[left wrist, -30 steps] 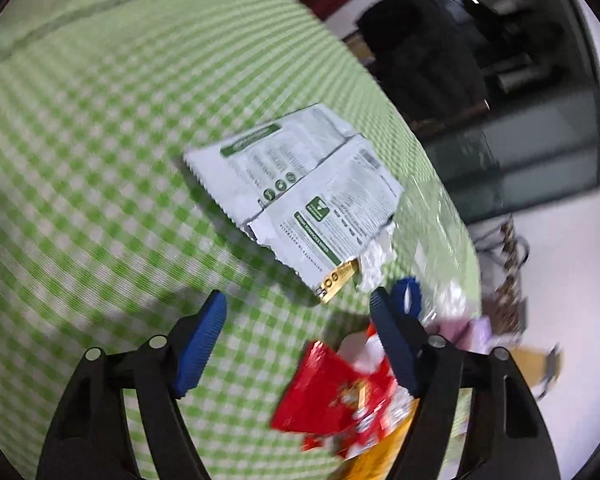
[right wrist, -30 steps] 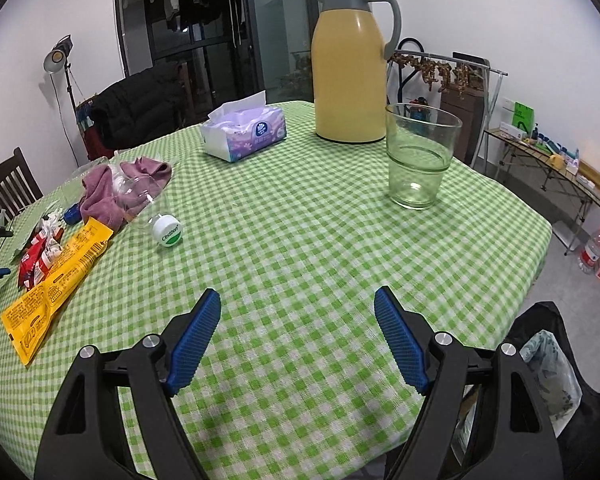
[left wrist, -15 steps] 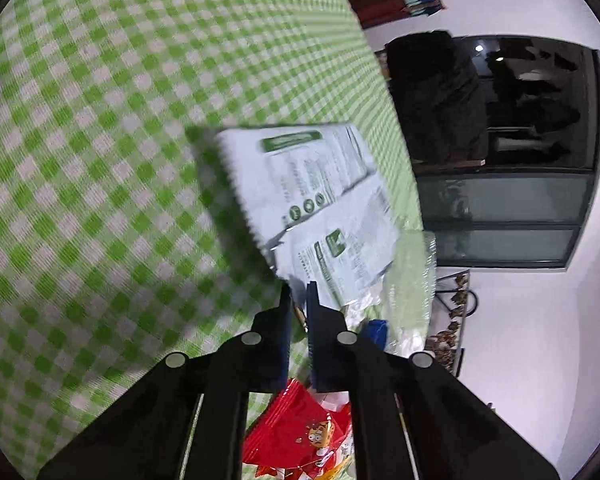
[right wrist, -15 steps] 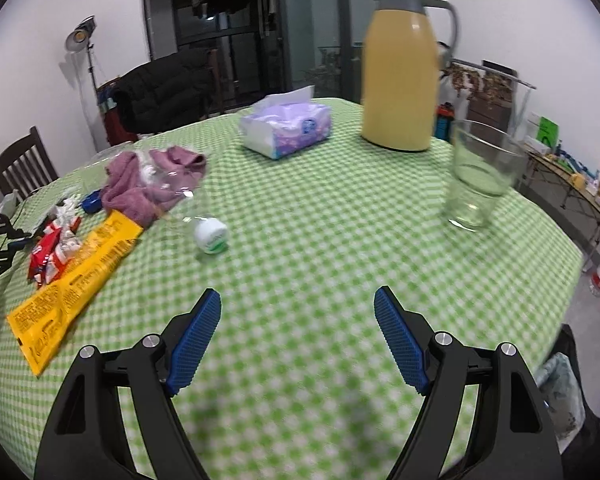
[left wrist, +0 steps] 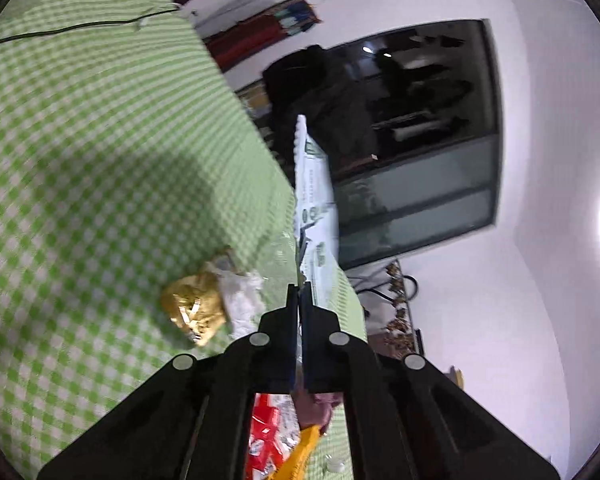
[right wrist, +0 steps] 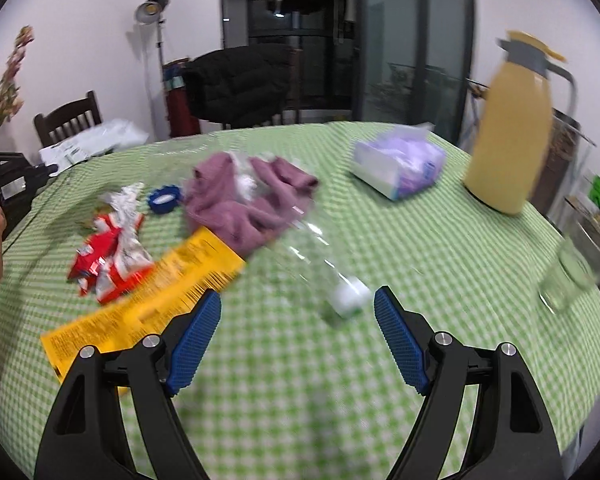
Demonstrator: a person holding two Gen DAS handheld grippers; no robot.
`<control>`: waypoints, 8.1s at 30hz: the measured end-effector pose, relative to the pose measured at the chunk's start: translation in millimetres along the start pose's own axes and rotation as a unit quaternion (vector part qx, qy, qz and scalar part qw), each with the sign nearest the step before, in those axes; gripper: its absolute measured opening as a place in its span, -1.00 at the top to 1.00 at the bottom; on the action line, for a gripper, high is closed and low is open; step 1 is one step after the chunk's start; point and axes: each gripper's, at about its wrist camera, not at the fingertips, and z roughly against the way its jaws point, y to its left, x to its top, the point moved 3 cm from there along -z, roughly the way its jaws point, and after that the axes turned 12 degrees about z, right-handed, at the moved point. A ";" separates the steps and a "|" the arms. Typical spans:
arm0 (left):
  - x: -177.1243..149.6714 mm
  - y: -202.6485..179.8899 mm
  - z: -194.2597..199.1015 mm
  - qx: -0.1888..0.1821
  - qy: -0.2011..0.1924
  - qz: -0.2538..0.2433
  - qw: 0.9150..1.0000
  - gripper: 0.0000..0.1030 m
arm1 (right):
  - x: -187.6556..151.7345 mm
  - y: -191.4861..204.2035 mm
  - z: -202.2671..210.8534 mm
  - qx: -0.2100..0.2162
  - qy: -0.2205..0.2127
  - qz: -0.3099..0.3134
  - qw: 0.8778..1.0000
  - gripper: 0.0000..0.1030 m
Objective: Collect trash
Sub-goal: 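Grasp the white printed wrapper with the left tool while the right tool grasps the pink cloth, then carry the wrapper and pink cloth to the trash bag with both tools, then open both tools to drop the wrapper and cloth into the bag, then withdraw both tools from the bag back over the table, then grasp the red cookie bag with the left tool while the right tool grasps the clear bottle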
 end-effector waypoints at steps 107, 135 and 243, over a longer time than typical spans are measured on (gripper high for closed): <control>-796.4 -29.8 -93.0 0.066 0.542 -0.455 0.703 1.00 | -398.2 -378.9 288.4 -0.248 0.101 -0.308 0.913 0.03; -885.9 70.3 -98.1 0.080 0.481 -0.656 0.577 0.34 | -462.1 -342.6 262.6 -0.213 0.114 -0.346 0.907 -0.04; -107.9 -12.3 -11.6 0.131 -0.008 -0.293 0.947 0.14 | -35.4 -42.2 -18.7 -0.054 0.053 -0.038 0.996 -0.42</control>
